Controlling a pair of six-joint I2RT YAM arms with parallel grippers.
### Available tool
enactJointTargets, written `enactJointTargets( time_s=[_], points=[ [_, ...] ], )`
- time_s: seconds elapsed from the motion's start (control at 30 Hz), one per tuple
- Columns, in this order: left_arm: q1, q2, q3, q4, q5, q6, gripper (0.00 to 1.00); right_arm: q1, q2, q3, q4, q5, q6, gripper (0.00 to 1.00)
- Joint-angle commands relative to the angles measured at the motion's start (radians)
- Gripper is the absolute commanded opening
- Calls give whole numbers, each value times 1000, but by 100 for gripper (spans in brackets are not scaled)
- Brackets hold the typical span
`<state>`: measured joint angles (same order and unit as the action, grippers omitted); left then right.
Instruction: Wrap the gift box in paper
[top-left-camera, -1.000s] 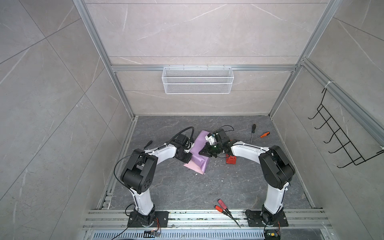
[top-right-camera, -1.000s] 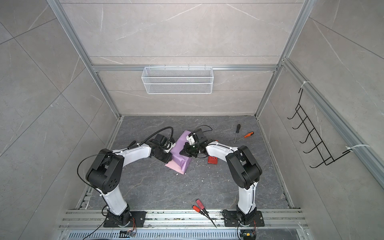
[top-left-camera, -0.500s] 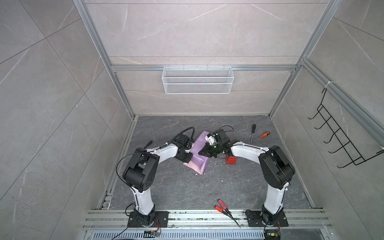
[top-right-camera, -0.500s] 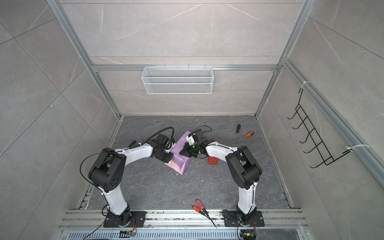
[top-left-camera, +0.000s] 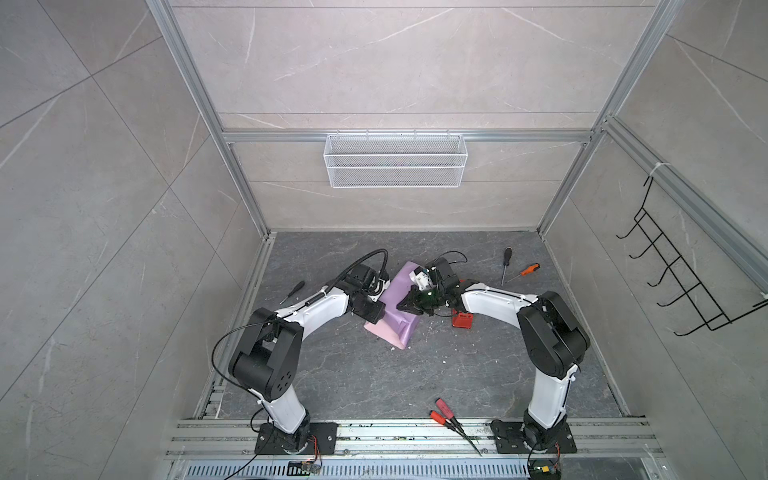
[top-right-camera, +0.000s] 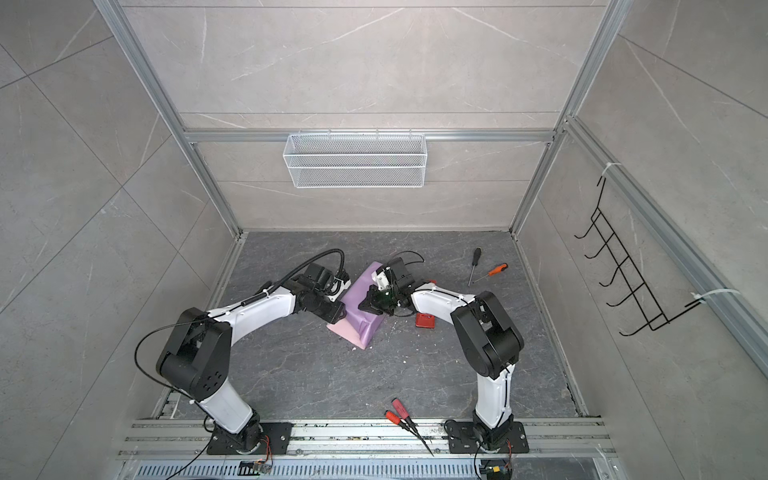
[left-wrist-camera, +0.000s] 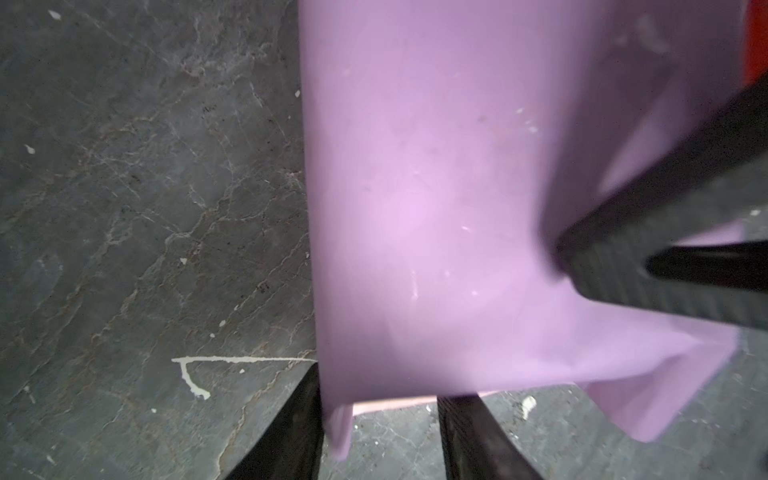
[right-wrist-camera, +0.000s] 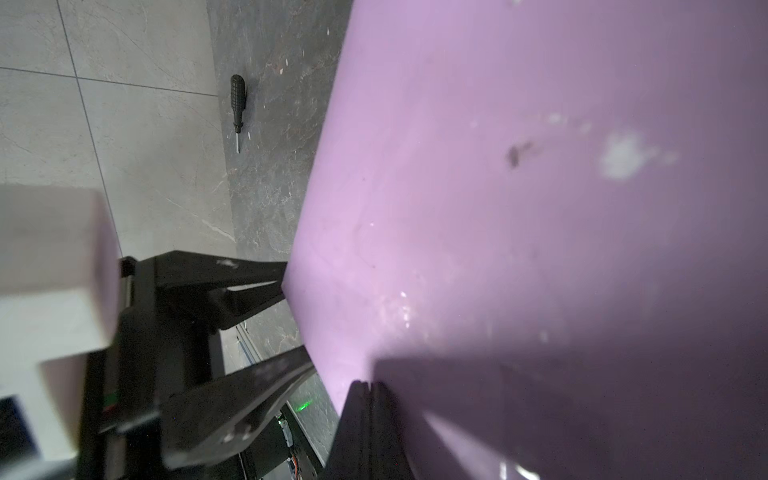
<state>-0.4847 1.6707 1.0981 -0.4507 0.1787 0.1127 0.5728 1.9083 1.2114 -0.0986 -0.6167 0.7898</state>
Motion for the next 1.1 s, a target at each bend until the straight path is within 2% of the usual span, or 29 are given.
enactJointTargets(
  time_s=[0.0, 0.13, 0.23, 0.37, 0.53, 1.07],
  points=[
    [61, -43, -1, -64, 72, 76, 46, 39, 44, -57, -110, 30, 3, 0],
    [108, -41, -32, -50, 121, 101, 43, 39, 66, -29, -159, 40, -25, 0],
    [110, -24, -28, -91, 161, 154, 41, 41, 49, -43, -120, 29, -1, 0],
    [110, -10, -30, -75, 126, 158, 36, 41, 75, -12, -168, 39, -34, 0],
    [109, 27, -19, -62, 58, 172, 29, 44, 71, -28, -123, 28, -14, 0],
    [25, 151, 57, -31, -27, 51, 33, 53, 89, -20, -127, 26, -19, 0]
  ],
)
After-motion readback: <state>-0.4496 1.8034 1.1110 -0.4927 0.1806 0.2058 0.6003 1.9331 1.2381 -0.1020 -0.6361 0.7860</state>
